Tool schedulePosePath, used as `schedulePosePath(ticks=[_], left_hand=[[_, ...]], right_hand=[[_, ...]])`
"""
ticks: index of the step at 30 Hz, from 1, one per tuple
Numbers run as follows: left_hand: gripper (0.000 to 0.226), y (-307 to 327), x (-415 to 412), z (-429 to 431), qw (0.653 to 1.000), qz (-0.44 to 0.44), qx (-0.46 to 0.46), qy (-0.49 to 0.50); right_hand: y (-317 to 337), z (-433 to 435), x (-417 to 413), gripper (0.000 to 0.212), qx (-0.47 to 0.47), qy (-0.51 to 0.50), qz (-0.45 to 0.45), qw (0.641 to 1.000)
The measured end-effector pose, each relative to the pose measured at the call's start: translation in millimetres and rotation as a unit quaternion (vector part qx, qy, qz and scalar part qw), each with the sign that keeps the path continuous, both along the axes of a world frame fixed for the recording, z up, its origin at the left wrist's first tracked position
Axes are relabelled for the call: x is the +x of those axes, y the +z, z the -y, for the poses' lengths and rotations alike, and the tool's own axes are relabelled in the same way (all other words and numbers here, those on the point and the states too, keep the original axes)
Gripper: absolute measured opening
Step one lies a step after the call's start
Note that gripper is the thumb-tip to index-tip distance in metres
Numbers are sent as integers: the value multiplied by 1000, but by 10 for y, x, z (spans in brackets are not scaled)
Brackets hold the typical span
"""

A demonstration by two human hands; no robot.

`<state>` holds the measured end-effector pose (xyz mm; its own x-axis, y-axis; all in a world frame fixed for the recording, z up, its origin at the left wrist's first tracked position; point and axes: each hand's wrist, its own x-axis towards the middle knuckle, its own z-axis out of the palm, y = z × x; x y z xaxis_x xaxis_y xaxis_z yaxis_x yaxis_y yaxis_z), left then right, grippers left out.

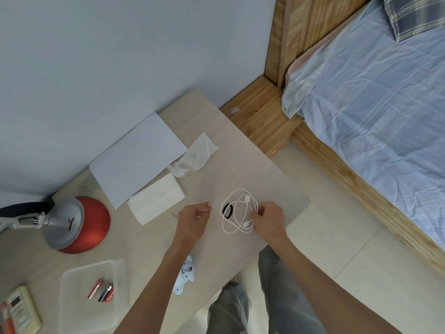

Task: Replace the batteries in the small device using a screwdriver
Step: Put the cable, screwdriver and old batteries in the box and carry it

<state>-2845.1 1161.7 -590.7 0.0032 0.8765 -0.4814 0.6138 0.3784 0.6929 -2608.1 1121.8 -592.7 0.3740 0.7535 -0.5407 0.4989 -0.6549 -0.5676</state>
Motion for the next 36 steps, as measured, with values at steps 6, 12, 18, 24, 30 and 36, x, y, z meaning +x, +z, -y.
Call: schedulePosePath(ticks=[6,12,18,24,30,36], left_hand=[[27,-90,138,0,997,-20,38,-66],[28,-210,318,-18,956,-102,147,-234],[30,-208,324,-19,885,-157,257,-354],[16,-299,339,-13,866,-177,276,-377],[45,-199,371,-5,891,-174,203,-368],[47,-186,407,-32,906,-184,175,-338]], right_hand=[[-17,125,270,29,8,-12,-12,1000],[43,181,473,25,14,-8,5,1000],[73,184,527,24,20,-7,13,1000],[74,200,498,23,21,-1,7,1000],[78,208,487,19,15,-1,-1,1000],[121,146,455,19,11,9,3,1000]])
